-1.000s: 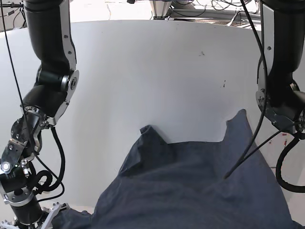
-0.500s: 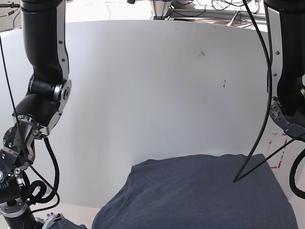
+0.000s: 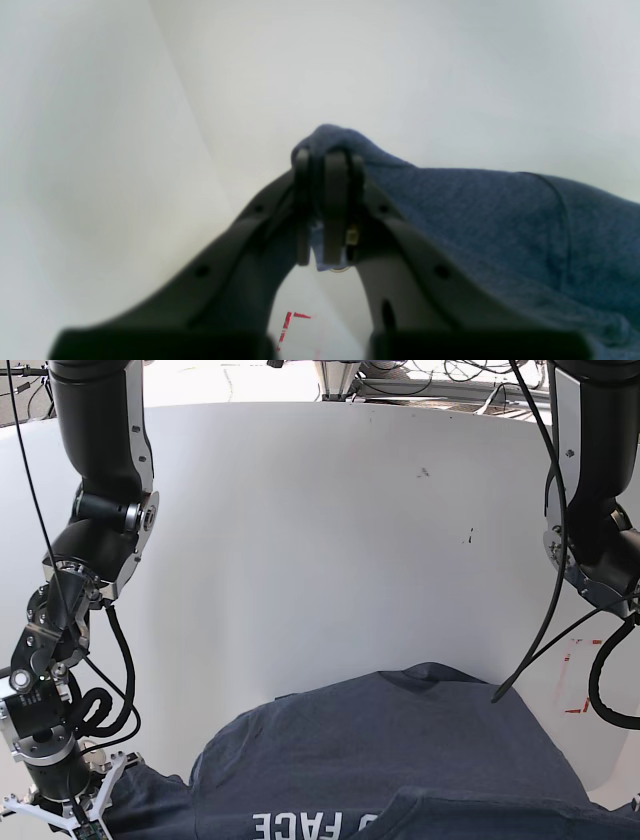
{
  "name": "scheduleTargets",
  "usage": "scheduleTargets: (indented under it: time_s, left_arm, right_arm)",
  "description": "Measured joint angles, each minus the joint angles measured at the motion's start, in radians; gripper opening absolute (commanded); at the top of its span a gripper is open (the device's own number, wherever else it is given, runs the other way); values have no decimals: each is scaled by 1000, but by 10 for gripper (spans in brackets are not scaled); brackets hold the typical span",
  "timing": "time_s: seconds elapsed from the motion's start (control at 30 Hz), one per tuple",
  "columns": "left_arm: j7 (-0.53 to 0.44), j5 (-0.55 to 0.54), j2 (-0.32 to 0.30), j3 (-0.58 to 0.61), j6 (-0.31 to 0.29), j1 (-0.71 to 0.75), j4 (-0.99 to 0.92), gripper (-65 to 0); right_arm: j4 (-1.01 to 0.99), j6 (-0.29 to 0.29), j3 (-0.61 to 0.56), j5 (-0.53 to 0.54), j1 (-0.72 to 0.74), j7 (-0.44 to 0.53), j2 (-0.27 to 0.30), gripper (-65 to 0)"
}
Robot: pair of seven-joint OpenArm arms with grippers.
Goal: Fold the T-shirt properly
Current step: 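Lay the shirt down by sweeping both grippers back across the table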
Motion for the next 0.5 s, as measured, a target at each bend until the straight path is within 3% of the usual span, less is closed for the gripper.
scheduleTargets:
  time_s: [0.23,0.5]
  left_arm:
    - [23,-32,9,-42,0,171,57,-650]
    - [23,-154,-5,-165,0,378,72,-650]
  right_arm:
    - [83,0,66,-9,-127,-11,-24,-648]
    - [148,0,126,0,-323,-13,-43,-648]
